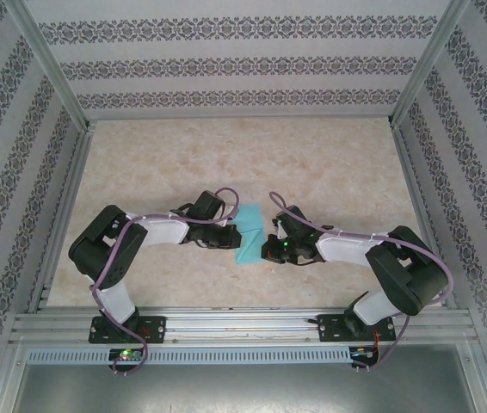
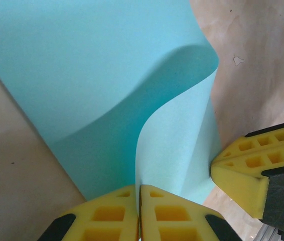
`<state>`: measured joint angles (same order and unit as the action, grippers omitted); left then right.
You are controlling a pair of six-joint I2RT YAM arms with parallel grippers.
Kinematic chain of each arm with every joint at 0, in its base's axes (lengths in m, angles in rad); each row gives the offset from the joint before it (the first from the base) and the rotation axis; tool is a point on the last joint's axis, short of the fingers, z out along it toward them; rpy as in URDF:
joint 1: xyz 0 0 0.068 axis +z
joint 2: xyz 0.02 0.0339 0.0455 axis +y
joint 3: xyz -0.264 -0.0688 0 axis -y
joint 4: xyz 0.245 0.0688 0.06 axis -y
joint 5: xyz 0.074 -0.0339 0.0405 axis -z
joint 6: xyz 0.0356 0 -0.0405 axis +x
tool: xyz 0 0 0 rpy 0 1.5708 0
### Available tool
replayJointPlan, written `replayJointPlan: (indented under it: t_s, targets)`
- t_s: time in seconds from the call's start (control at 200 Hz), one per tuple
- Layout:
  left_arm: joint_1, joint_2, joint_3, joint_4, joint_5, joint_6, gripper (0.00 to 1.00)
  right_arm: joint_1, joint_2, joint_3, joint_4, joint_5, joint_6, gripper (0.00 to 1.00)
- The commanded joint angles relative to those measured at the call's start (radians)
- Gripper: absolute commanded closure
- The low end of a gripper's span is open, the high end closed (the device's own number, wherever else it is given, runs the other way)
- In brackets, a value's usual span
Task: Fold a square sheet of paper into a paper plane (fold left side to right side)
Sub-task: Fold the triangle a second time at the center of the table.
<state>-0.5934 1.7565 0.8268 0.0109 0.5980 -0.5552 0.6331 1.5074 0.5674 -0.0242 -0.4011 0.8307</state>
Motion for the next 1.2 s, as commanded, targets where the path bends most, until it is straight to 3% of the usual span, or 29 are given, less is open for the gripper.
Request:
replayJointPlan:
  t_s: [0.0, 1.194]
  targets:
    - [0.015, 0.012, 0.009, -0.013, -0.008, 0.028, 0.91, 0.012, 0.039, -0.014, -0.060, 0.031, -0.024, 1.00]
    - [0.025, 0.029, 0.021, -0.041, -0.025, 0.051, 0.91, 0.012, 0.057, -0.007, -0.066, 0.028, -0.027, 1.00]
